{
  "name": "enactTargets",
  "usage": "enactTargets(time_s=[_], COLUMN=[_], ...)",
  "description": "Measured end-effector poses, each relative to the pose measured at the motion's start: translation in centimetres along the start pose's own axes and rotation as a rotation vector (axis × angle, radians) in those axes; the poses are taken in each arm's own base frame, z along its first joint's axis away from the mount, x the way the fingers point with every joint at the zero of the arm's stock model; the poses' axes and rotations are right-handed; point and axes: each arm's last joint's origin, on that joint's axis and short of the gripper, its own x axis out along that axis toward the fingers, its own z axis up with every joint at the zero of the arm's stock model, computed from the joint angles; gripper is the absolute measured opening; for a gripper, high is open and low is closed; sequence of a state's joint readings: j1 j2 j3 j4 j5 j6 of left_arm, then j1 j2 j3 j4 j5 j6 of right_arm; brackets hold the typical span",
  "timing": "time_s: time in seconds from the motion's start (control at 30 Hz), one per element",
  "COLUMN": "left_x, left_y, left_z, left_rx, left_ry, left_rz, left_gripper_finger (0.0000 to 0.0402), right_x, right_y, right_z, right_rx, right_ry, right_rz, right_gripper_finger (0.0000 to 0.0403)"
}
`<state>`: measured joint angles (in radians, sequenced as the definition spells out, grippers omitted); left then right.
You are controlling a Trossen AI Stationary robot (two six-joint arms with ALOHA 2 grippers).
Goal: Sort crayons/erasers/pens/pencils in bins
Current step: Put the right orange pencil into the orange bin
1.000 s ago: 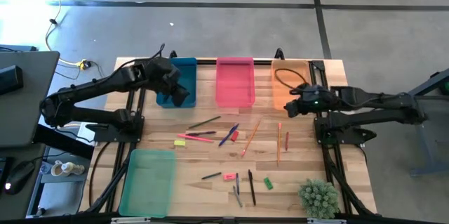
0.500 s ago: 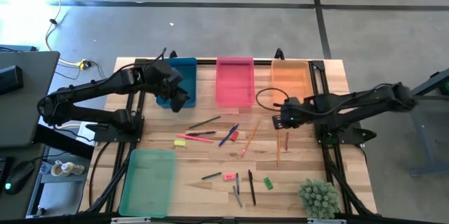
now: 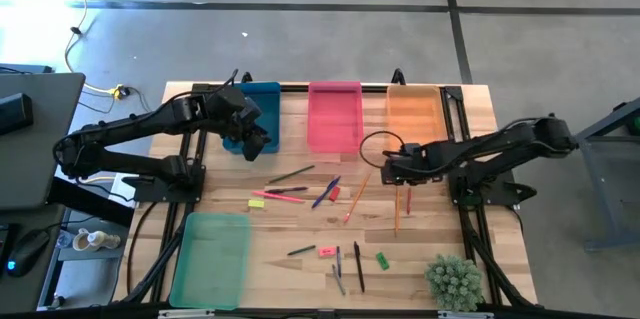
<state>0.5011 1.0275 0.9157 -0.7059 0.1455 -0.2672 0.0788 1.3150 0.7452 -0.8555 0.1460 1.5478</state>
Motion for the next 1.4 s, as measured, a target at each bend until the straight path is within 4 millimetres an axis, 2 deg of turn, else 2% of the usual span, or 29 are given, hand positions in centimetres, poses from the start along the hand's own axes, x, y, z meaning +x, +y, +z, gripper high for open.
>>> enactTargets(time_s=[0.2, 0.33, 0.67, 1.0, 1.13, 1.4], left_x=[0.0, 0.0, 0.0, 0.0, 0.0, 0.0], left_y=[0.0, 0.0, 0.0, 0.0, 0.0, 0.0], left_z=[0.0, 0.0, 0.0, 0.0, 0.0, 0.0], left_rx=[-0.002, -0.001, -0.003, -0.018, -0.02, -0.021], left_ry=[0.0, -0.001, -0.002, -0.002, -0.001, 0.001], left_rz=[0.0, 0.0, 0.0, 0.003, 0.003, 0.004], left_gripper_finger=[0.0136, 0.0136, 0.0136, 0.0136, 0.0136, 0.0136], right_x=[2.2, 3.2, 4.2, 5.9, 5.9, 5.9], right_y=[0.7, 0.9, 0.8, 0.5, 0.5, 0.3], right_z=[-0.3, 0.3, 2.8, 3.0, 2.9, 2.9], right_rx=[0.053, 0.087, 0.083, 0.091, 0.092, 0.096], right_ry=[0.027, 0.047, 0.086, 0.155, 0.162, 0.173], right_rz=[-0.088, -0.119, -0.121, -0.133, -0.134, -0.152], right_gripper_finger=[0.0146, 0.014, 0.0138, 0.0135, 0.0108, 0.0019])
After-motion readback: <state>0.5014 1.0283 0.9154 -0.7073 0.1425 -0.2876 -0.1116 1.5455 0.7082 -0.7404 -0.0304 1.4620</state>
